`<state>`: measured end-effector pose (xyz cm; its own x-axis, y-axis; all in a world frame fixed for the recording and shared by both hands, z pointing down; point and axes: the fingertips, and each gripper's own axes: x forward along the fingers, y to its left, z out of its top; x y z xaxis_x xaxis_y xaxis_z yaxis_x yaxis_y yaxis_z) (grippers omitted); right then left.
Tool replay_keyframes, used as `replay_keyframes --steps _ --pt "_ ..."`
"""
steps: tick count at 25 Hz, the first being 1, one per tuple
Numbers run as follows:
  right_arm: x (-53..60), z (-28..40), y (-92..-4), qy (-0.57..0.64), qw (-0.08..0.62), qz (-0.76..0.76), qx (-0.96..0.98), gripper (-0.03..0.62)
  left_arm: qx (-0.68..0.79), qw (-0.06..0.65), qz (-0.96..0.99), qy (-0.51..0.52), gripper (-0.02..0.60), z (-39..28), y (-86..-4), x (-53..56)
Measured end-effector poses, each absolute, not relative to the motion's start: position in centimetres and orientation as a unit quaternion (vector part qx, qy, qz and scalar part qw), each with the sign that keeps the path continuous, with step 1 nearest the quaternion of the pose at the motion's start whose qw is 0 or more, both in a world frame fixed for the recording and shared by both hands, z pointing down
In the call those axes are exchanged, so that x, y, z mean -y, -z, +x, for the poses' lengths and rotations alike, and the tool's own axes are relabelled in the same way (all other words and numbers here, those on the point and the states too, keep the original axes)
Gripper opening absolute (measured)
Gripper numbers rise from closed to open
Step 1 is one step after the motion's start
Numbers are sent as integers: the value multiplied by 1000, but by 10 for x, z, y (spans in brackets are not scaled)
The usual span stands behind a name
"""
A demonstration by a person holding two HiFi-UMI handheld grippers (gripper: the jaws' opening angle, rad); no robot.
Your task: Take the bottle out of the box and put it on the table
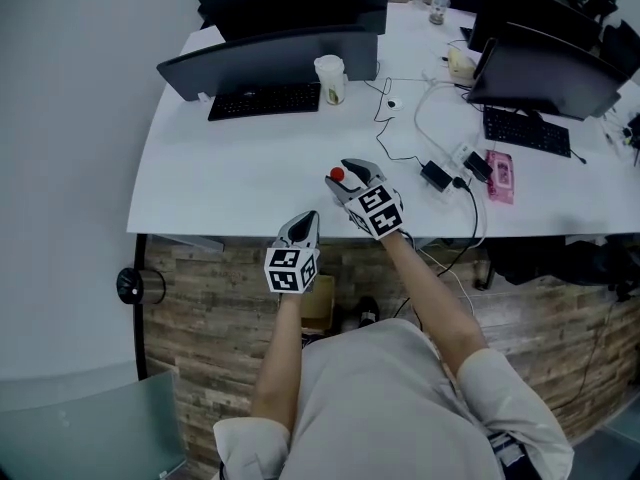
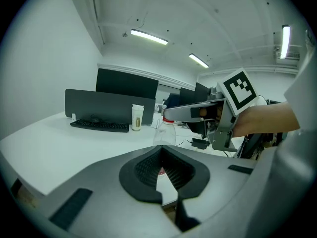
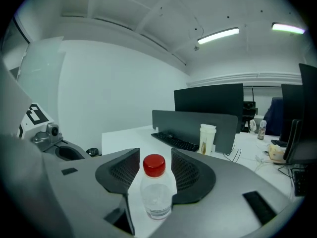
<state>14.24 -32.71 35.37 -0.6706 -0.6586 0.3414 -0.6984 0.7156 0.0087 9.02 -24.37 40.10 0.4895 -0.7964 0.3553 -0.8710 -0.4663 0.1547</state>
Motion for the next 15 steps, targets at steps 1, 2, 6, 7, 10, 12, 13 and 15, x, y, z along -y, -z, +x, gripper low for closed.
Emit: replay_keyframes --steps 1,2,6,7,10,12,13,15 --pt "325 144 -350 -58 161 372 912 230 492 159 848 -115 14 90 -400 243" --pt "322 146 -348 -56 160 372 913 230 494 158 848 -113 14 91 -398 242" --pt "303 163 -346 -67 151 385 908 230 501 170 843 -100 14 93 -398 235" --pt "298 170 -348 -73 149 390 906 230 503 177 841 -94 14 94 -399 235" --pt "280 189 -362 -98 150 407 896 230 506 194 837 -79 14 98 -403 233" --pt "264 201 -378 -118 155 418 887 230 509 200 834 -78 14 99 -408 227" --pt "256 206 -384 -126 157 422 884 230 510 200 833 -80 14 100 -409 225" --pt "245 215 -395 -139 158 430 878 230 513 198 831 -84 14 101 -409 221"
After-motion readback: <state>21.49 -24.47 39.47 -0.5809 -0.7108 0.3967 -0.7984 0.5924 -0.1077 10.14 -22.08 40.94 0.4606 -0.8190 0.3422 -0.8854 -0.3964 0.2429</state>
